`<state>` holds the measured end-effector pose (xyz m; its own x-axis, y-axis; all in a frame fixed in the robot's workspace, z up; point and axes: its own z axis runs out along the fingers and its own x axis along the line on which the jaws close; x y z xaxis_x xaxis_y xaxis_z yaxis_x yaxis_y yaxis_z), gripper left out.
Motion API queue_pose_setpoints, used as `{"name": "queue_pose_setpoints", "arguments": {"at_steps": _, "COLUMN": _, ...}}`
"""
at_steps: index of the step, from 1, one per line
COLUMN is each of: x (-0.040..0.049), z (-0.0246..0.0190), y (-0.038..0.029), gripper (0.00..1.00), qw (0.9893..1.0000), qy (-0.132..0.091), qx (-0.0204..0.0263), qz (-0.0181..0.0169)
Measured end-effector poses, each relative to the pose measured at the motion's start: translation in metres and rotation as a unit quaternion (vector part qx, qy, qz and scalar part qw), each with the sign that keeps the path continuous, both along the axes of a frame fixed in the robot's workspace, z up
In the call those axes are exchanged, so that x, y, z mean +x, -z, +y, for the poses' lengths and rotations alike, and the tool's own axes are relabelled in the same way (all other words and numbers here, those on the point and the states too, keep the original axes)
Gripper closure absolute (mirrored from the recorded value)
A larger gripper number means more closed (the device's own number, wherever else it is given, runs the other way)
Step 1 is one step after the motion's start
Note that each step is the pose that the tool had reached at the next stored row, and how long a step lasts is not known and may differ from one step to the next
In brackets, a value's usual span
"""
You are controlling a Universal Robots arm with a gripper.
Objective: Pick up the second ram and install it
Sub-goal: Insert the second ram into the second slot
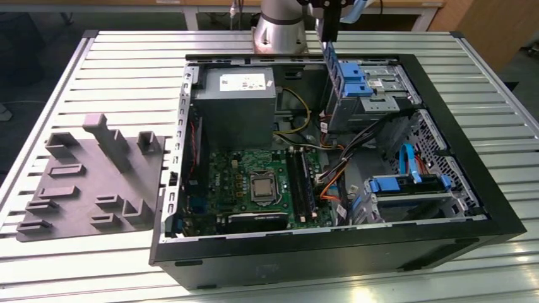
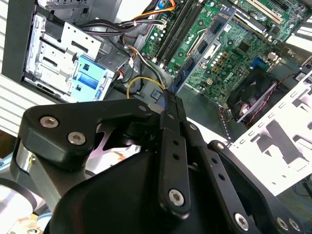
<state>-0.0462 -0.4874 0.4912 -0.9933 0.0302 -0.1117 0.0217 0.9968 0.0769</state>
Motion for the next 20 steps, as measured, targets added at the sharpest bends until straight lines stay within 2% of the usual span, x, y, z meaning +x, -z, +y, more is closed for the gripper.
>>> {"name": "queue_pose_setpoints", "arguments": {"at_steps": 20, "x": 0.0, "z": 0.0, "y": 0.0067, "gripper": 0.88, "qw": 1.0, "qy": 0.0, "qx": 0.0, "qz": 0.0}}
